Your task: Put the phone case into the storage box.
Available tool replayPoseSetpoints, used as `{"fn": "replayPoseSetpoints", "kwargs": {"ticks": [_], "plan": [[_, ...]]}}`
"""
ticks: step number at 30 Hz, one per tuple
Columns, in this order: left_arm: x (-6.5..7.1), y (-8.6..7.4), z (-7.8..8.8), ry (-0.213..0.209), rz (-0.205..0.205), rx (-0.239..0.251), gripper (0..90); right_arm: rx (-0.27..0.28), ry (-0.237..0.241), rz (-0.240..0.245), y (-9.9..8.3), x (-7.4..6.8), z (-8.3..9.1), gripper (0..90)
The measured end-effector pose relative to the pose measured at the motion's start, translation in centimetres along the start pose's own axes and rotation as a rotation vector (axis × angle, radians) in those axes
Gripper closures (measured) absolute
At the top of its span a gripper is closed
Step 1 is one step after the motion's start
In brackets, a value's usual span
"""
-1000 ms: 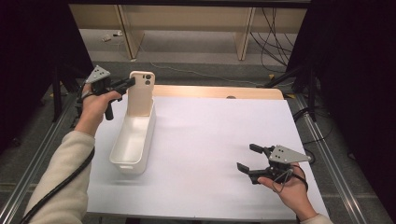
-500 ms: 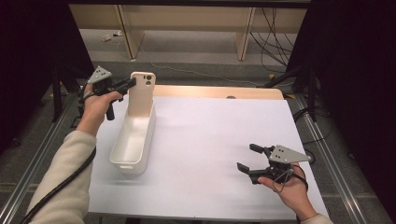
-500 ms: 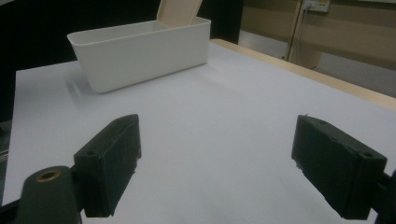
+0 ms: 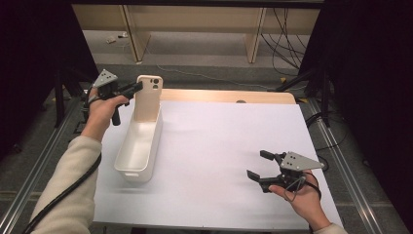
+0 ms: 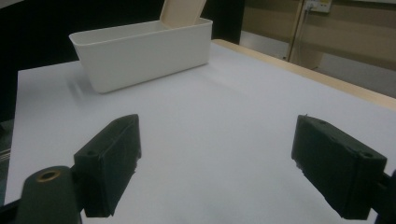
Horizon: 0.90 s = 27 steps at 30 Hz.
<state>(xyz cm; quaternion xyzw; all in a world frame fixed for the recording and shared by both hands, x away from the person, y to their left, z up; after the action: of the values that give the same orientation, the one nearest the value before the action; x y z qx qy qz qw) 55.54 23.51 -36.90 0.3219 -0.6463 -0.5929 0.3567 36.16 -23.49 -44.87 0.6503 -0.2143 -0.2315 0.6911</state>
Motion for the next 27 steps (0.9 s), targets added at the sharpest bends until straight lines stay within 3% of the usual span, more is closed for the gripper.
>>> {"fn": "replayPoseSetpoints", "kwargs": {"ticks": [27], "plan": [[-0.22, -0.37, -0.36, 0.006, -0.001, -0.011, 81.3, 0.003, 0.000, 0.005, 0.04, 0.00, 0.00, 17.1]]}}
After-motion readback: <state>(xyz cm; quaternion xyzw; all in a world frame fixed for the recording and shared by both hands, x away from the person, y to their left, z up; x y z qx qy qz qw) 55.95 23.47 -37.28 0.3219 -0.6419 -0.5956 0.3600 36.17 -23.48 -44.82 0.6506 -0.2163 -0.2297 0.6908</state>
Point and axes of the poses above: each handheld gripper's, and its own axes: z roughly backward along the jaws, y roughly out of its top, x roughly to its right, the point moved 4 cm from there along -z, roughly forward along the jaws, and after that the axes turned 14 degrees about x, right-handed, at the moved point
